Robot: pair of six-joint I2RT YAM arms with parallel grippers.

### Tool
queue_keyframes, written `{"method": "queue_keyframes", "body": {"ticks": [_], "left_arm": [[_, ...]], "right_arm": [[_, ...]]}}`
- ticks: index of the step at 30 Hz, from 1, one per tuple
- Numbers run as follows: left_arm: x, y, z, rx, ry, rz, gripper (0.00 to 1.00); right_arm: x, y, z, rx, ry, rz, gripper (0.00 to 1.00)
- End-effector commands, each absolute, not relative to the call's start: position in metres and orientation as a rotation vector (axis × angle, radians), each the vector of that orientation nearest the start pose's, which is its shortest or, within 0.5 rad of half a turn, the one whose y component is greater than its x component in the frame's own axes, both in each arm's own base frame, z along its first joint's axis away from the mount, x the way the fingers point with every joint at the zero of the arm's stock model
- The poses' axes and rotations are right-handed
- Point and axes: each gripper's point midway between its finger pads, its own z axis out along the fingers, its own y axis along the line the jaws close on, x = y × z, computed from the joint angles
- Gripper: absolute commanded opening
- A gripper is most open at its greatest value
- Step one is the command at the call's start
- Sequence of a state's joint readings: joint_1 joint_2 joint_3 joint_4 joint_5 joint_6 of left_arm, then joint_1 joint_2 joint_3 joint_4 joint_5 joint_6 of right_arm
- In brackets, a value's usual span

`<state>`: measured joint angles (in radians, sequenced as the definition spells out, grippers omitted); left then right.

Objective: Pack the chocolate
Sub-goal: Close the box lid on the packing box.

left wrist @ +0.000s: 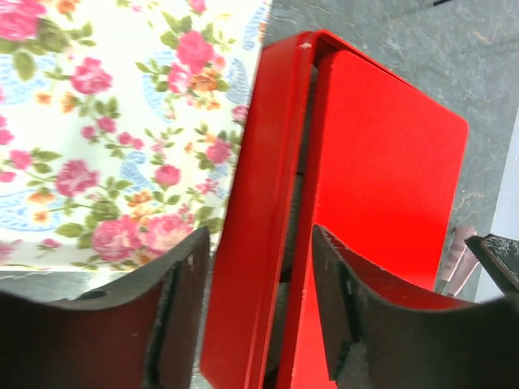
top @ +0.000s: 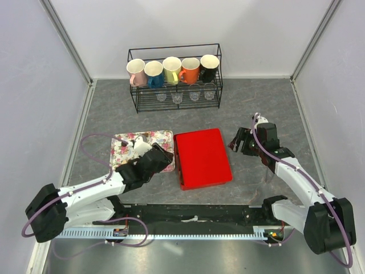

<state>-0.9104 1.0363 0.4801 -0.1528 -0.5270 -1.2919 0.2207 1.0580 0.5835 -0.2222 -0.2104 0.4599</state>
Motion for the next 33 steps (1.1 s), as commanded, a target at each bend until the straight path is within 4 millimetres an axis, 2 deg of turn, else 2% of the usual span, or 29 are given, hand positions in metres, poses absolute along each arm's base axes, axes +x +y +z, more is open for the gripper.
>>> {"method": "queue_keyframes", "body": {"ticks": [1, 5, 7, 11, 15, 17, 21, 26, 29, 33], "left_arm": [[0.225, -0.190, 0.079, -0.658, 2.177, -0.579, 0.55], [0.228, -0.183, 0.067, -0.677, 2.216, -0.538, 0.48], [0.231, -0.182, 0.063, -0.666, 2.237, -0.523, 0.47], [0.233, -0.195, 0.055, -0.617, 2.307, -0.533, 0.47], [0.236, -0.211, 0.043, -0.552, 2.387, -0.527, 0.47], [0.233, -0.220, 0.040, -0.529, 2.423, -0.550, 0.46], [0.235, -0.244, 0.044, -0.464, 2.441, -0.633, 0.46], [0.231, -0.271, 0.048, -0.382, 2.453, -0.691, 0.46], [0.232, -0.278, 0.053, -0.380, 2.443, -0.734, 0.46], [0.231, -0.271, 0.053, -0.410, 2.425, -0.723, 0.45]], "right_arm": [[0.285, 0.093, 0.102, 0.211, 2.323, 0.396, 0.77], [0.283, 0.089, 0.090, 0.203, 2.369, 0.357, 0.67], [0.282, 0.092, 0.083, 0.186, 2.400, 0.361, 0.66], [0.282, 0.103, 0.074, 0.136, 2.442, 0.380, 0.66], [0.278, 0.128, 0.064, 0.048, 2.491, 0.444, 0.66], [0.279, 0.139, 0.066, 0.016, 2.487, 0.466, 0.66], [0.278, 0.159, 0.069, -0.045, 2.480, 0.493, 0.66], [0.276, 0.167, 0.070, -0.072, 2.479, 0.490, 0.67], [0.276, 0.165, 0.067, -0.075, 2.482, 0.463, 0.67], [0.276, 0.159, 0.060, -0.073, 2.499, 0.414, 0.67]]}}
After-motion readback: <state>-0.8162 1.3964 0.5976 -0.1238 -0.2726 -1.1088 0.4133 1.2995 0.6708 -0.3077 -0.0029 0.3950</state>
